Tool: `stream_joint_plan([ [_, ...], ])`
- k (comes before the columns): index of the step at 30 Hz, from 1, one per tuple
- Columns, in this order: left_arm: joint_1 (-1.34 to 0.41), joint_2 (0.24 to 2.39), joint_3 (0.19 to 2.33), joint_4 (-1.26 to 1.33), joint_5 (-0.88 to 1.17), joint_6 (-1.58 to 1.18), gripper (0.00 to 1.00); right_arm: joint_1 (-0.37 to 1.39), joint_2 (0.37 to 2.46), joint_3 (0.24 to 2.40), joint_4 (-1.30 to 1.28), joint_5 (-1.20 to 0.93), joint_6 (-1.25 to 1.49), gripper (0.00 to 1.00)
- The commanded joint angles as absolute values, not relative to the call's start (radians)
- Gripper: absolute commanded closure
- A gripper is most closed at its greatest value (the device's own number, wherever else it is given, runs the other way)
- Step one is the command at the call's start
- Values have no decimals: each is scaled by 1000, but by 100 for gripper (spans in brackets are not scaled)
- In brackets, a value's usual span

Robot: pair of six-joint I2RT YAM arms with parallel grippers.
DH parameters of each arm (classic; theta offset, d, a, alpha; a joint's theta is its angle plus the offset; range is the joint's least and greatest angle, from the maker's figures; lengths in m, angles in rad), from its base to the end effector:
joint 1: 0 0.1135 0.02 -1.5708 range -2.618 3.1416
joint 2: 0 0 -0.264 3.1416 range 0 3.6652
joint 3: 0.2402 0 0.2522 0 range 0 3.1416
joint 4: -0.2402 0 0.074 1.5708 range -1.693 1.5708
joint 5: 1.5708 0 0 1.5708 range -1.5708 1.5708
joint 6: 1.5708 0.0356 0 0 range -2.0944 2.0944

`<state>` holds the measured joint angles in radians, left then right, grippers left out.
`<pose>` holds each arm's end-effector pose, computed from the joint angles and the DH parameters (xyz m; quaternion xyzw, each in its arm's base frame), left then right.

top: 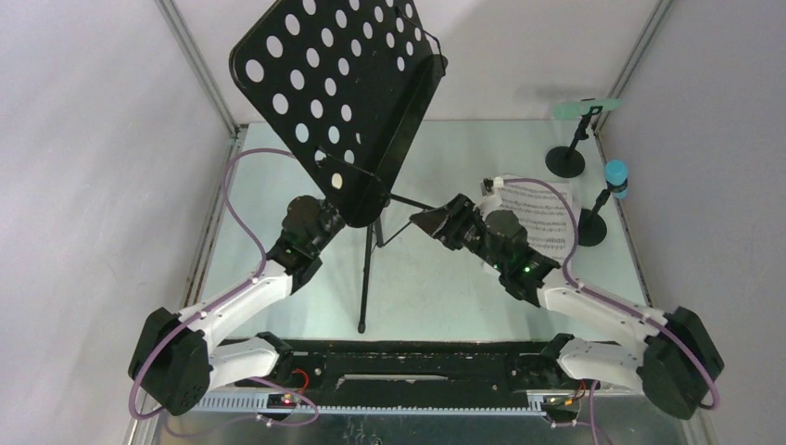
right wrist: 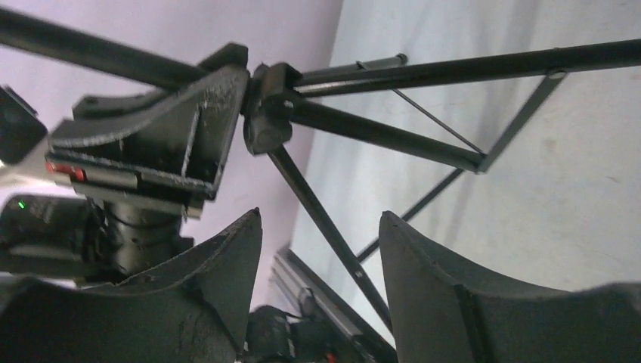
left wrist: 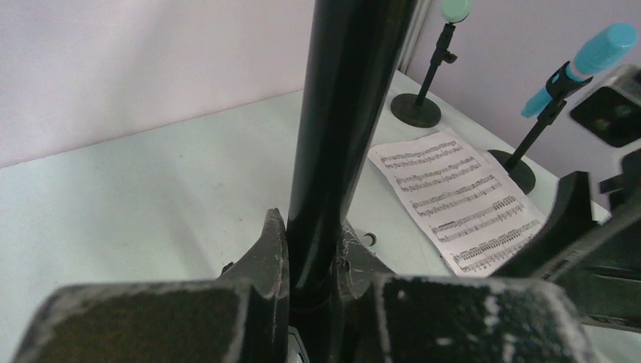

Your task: Pack up the instrument practice props

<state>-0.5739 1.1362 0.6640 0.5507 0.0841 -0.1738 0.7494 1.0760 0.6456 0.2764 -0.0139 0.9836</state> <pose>0.2196 -0.1455 0.3036 0.1650 0.6586 -0.2945 0.6726 0.1831 0.1711 0.2813 0.0842 0.7547 0.4992 0.4172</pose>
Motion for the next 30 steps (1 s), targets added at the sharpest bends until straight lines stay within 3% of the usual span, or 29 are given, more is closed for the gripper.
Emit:
stream_joint_plan([
  [1, -600, 1146, 630, 497, 132, -342, 100, 759, 1183, 652, 557, 12, 1206, 35],
  [13, -600, 1166, 609, 516, 185, -253, 100, 759, 1443, 732, 802, -66, 1397, 36],
  [22, -600, 1183, 604, 530, 217, -231, 100, 764, 1487, 739, 877, -85, 1429, 37],
  [30, -600, 1196, 611, 530, 230, -234, 100, 760, 1530, 763, 888, -100, 1439, 48],
])
